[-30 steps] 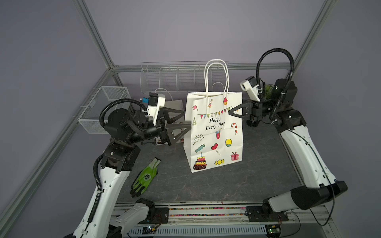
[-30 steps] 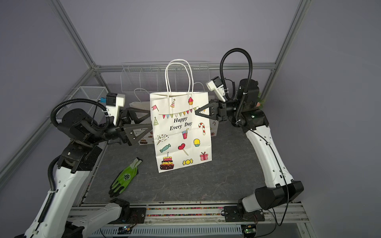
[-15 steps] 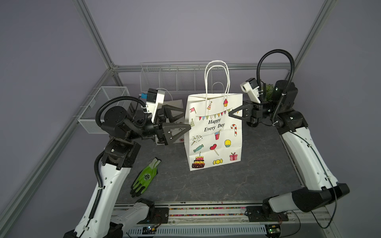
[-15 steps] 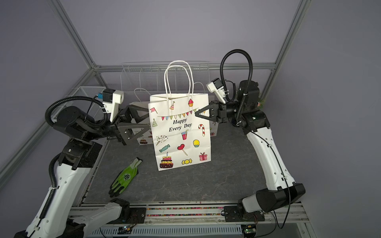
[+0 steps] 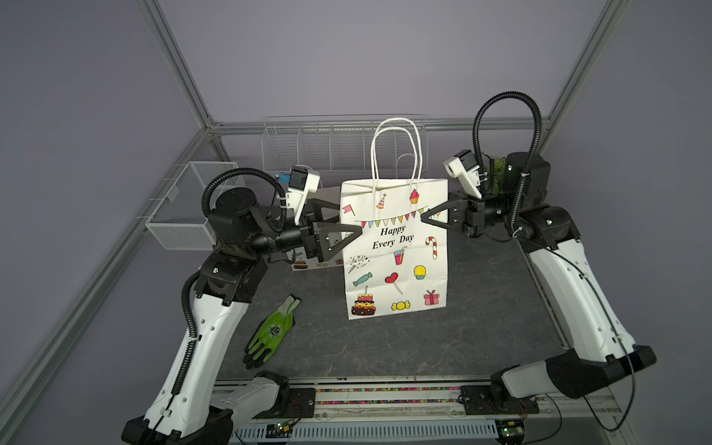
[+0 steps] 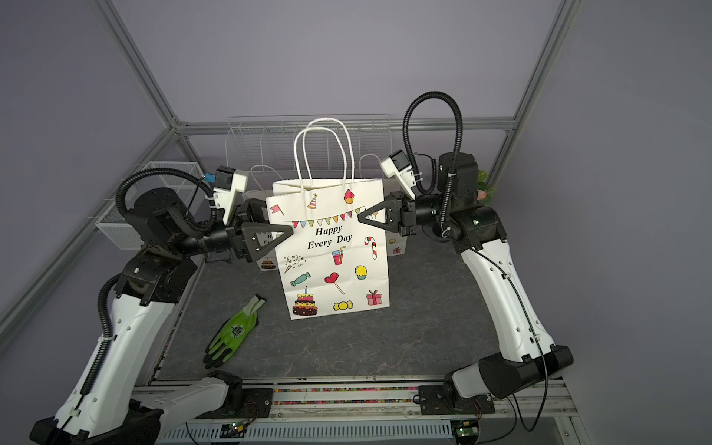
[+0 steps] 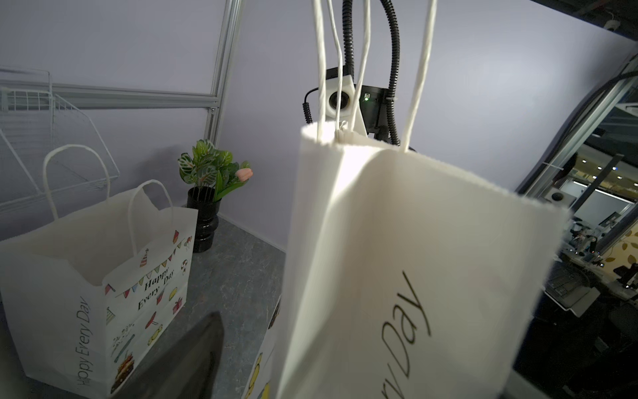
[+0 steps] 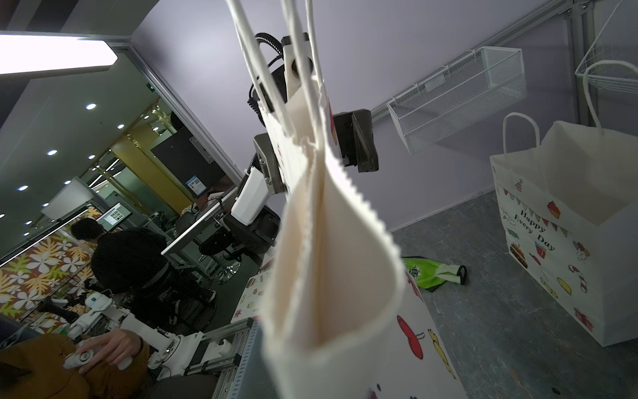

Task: Put away the paper bag
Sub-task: Press the paper bag.

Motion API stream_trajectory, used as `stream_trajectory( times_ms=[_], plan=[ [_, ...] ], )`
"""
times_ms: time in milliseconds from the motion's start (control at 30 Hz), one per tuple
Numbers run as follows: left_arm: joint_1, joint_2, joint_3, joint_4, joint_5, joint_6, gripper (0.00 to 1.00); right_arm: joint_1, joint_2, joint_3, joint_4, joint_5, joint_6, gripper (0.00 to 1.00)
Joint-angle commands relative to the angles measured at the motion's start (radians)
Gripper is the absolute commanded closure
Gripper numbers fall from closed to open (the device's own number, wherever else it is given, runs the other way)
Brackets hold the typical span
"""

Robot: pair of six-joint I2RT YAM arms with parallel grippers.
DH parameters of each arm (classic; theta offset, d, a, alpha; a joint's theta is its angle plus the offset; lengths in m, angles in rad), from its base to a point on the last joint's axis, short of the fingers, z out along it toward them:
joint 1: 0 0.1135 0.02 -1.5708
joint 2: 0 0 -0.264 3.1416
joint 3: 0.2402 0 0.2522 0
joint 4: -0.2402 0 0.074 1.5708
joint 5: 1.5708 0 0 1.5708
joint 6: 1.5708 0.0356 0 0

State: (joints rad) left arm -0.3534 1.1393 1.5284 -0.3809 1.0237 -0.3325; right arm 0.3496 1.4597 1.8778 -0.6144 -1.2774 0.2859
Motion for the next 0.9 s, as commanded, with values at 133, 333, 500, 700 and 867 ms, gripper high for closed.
stream_trajectory(
  times_ms=[133, 333, 500, 700, 867],
  plan=[
    [0.001, 0.02, -0.013, -0.066, -0.055, 0.059, 0.53, 0.035, 0.043, 0.067, -0.254, 0.137, -0.193, 0.93],
    [0.002, 0.022, -0.035, -0.042, -0.047, 0.043, 0.76, 0.036, 0.006, 0.031, -0.207, 0.123, -0.174, 0.94],
    [0.002, 0.02, -0.043, -0.035, -0.041, 0.035, 0.56, 0.032, -0.033, 0.01, -0.182, 0.09, -0.166, 0.93],
    [0.002, 0.009, -0.073, 0.039, 0.006, -0.015, 0.0, 0.0, -0.103, -0.077, -0.009, 0.008, -0.049, 0.87],
    [0.001, -0.034, -0.144, 0.113, 0.064, -0.065, 0.0, -0.041, -0.155, -0.155, 0.208, -0.049, 0.115, 0.91]
  ],
)
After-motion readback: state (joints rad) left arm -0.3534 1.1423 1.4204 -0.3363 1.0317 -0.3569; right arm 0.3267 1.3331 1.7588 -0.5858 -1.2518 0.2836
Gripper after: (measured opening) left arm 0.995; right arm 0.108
